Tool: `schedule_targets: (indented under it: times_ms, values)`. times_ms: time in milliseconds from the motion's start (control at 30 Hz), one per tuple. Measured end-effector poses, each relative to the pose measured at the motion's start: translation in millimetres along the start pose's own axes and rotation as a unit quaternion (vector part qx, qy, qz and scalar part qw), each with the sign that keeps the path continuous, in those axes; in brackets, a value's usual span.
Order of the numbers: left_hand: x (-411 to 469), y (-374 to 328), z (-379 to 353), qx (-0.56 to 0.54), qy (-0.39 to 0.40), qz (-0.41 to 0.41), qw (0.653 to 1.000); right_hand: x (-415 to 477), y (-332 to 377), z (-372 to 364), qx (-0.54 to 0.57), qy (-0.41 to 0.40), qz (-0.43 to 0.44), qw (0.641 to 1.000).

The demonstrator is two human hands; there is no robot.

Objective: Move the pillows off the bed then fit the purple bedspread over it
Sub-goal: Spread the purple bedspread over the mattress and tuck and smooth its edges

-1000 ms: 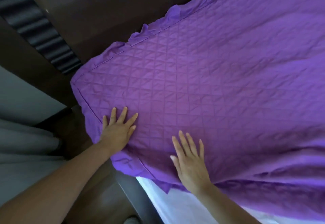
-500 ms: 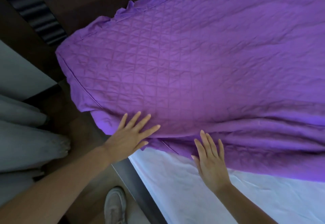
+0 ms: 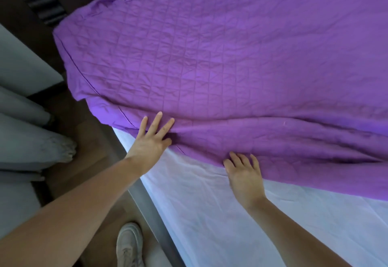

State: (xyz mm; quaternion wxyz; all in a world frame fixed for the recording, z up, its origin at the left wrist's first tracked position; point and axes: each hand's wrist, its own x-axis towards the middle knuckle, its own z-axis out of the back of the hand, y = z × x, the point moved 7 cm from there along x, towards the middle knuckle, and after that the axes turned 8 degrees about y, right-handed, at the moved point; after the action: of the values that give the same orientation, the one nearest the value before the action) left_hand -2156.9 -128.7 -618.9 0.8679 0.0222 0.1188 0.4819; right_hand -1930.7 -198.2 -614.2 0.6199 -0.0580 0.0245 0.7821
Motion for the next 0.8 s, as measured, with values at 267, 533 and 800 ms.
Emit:
schedule_targets:
  times_ms: [267,533,800]
  values:
    - [-121.0,-44.4,-1.0,-0.062,-0.025,-0.088,0.994,-104.6,25.3,-2.8,0.03,-0.046,0.123,0.991]
    - [-103.9,-40.1,-20.0,-0.16,0.059,-0.039,0.985,-88.1,30.4,-8.7,0.005,0.015,0.097,0.995]
    - [-83.9,-15.1,6.3,-0.211,-0.021,-0.021,0.977,-45.5,0.0,24.4,0.108,-0.045,0.09,0.989]
